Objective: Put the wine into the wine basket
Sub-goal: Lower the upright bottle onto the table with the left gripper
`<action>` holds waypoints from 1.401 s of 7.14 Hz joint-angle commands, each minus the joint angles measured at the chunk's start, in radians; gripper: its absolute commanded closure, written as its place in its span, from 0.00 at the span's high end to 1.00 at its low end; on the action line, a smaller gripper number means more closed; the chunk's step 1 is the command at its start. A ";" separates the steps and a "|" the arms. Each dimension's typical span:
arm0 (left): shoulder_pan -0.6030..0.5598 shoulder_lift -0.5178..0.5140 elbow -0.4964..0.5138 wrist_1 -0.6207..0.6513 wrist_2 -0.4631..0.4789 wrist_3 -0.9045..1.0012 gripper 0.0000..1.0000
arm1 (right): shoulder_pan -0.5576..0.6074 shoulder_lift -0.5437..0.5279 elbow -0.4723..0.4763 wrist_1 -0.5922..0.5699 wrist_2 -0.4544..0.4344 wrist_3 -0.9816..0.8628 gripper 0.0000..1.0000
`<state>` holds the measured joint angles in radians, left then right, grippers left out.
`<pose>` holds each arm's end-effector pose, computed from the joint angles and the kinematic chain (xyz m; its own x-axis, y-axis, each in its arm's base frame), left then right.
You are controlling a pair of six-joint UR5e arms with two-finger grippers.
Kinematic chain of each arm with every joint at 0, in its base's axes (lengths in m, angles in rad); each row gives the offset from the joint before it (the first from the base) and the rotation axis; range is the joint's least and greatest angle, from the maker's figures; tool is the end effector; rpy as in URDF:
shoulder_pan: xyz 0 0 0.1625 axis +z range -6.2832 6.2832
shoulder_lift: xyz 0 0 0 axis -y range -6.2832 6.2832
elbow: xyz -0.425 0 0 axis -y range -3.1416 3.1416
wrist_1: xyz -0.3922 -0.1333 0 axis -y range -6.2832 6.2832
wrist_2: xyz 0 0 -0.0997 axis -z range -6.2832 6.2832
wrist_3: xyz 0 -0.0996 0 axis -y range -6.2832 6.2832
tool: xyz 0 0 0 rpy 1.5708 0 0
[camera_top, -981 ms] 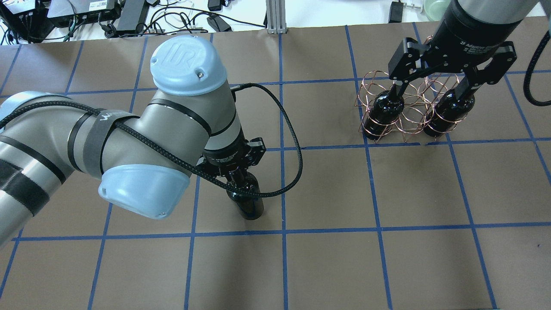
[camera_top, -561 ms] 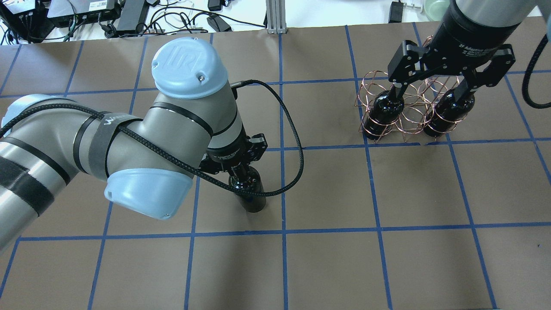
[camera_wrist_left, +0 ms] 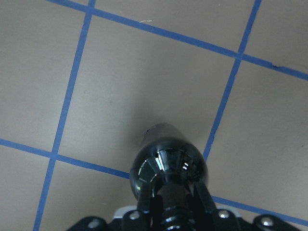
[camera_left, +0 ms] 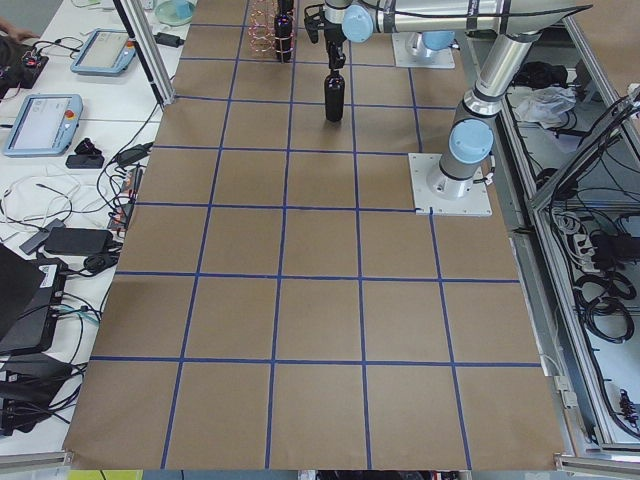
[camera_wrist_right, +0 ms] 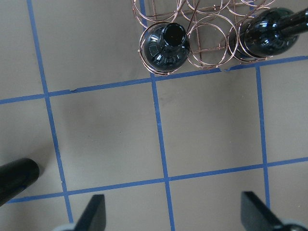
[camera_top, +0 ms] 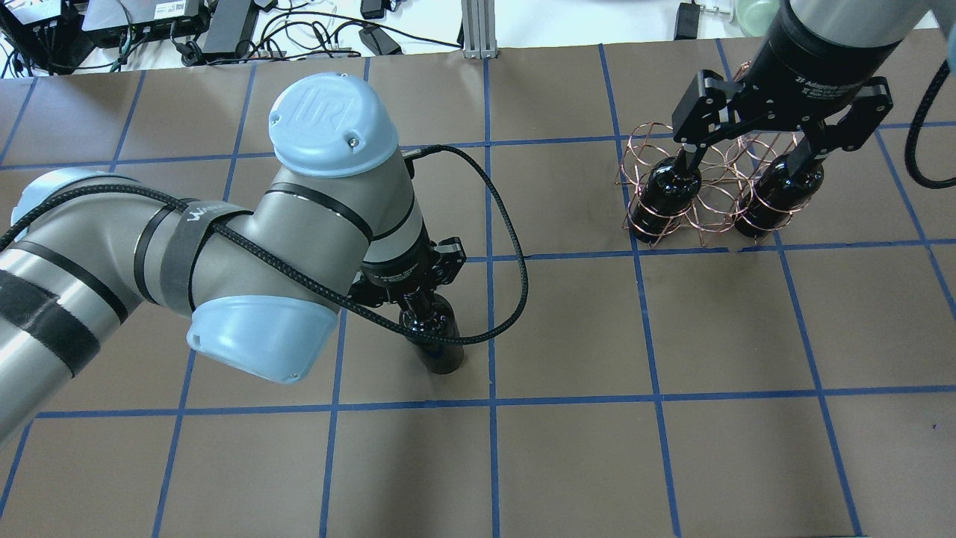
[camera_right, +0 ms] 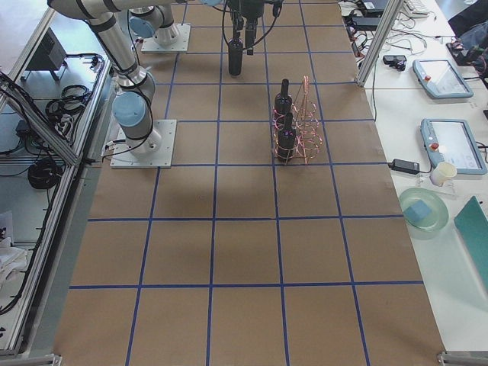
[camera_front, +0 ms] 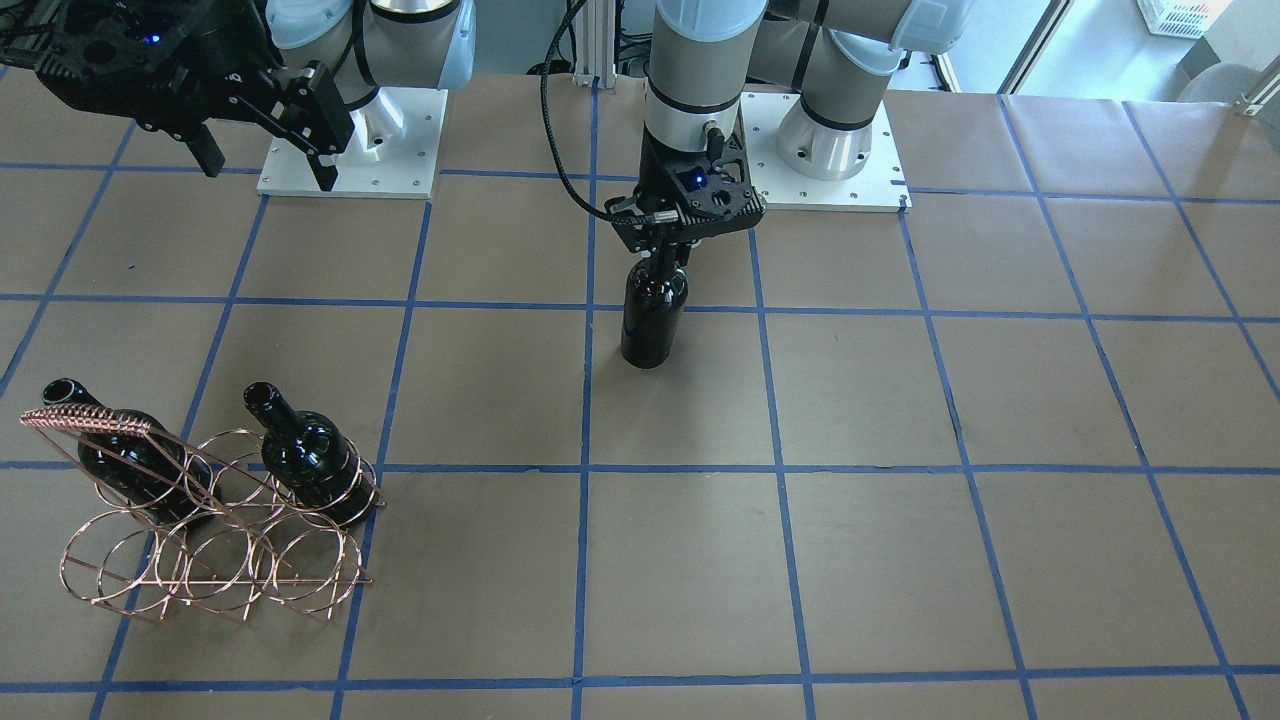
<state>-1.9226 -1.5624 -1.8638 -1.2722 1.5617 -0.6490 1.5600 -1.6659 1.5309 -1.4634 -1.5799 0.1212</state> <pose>-0.2893 -0.3987 0.3792 -0.9561 -0.2927 0.0157 -0.2928 0.9562 -0.0057 0.1275 -0.4521 0.5416 -0.9913 0.1318 0.0057 0.1316 0.9909 -0.0285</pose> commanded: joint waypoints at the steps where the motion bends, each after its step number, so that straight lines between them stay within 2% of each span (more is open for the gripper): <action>1: -0.001 -0.002 -0.002 -0.001 -0.003 -0.003 0.00 | 0.000 0.000 0.000 0.000 0.000 0.000 1.00; 5: -0.019 -0.008 -0.002 -0.003 -0.005 -0.003 0.00 | 0.000 0.000 0.000 0.000 0.000 0.002 1.00; 6: -0.021 -0.008 -0.002 -0.003 -0.005 -0.003 0.04 | 0.000 0.000 0.000 0.000 0.000 0.002 1.00; 7: -0.021 -0.008 -0.002 -0.006 0.000 -0.004 0.38 | 0.000 0.000 0.000 0.000 0.000 0.002 1.00; 8: -0.021 -0.008 -0.002 -0.007 0.000 -0.012 0.61 | 0.000 0.000 0.000 0.000 0.000 0.002 1.00; 9: -0.021 -0.008 0.003 -0.009 -0.003 -0.038 0.88 | 0.000 0.000 0.000 0.000 0.000 0.002 1.00; 10: -0.021 -0.005 0.008 -0.007 -0.003 -0.058 0.97 | 0.000 0.000 0.000 0.000 0.000 0.002 1.00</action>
<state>-1.9434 -1.5700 -1.8609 -1.2795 1.5594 -0.6831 1.5600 -1.6659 1.5309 -1.4634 -1.5800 0.1227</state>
